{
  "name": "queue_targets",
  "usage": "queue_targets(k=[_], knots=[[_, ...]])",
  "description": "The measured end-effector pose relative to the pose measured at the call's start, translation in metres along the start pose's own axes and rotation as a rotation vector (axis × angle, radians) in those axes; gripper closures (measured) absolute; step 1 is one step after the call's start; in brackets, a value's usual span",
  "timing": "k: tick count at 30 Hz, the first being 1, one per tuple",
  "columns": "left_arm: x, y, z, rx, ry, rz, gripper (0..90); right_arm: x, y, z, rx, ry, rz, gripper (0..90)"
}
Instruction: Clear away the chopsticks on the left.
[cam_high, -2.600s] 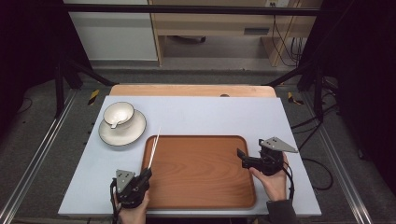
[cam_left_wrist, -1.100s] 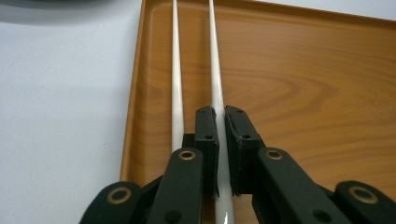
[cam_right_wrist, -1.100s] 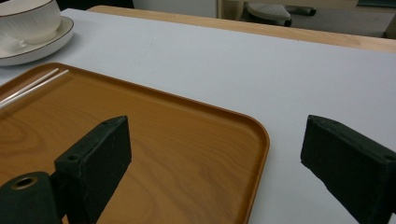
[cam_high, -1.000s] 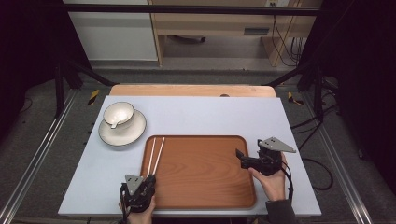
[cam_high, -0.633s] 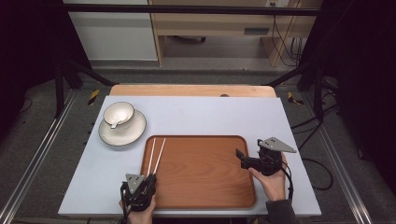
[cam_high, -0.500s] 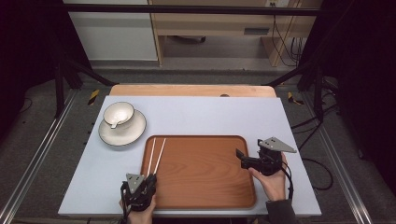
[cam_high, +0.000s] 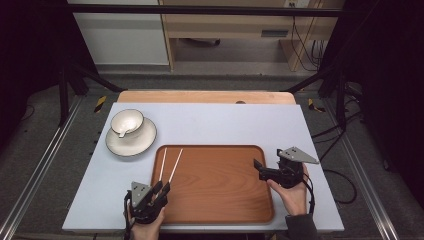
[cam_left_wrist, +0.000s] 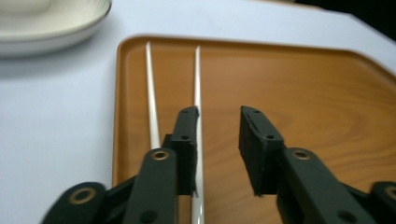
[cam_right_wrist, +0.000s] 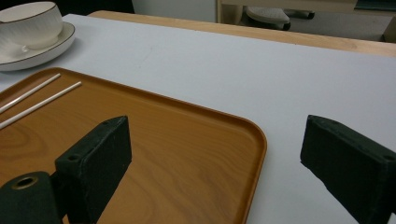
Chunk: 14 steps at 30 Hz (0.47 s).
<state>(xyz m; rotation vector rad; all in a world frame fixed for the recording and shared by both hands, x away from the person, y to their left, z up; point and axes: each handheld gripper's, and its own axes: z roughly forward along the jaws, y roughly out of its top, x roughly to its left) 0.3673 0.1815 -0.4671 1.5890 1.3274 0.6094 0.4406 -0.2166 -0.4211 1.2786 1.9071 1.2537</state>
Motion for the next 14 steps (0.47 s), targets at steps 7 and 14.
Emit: queue_targets(k=[7,14], knots=[[0.023,0.023,-0.007,0.019,-0.134,0.081,46.5,-0.002,0.001,-0.002,-0.007,-0.007,0.009,8.2],[0.051,0.026,-0.003,0.057,-0.116,0.138,32.0,-0.005,0.000,-0.003,-0.005,-0.019,0.019,7.4]])
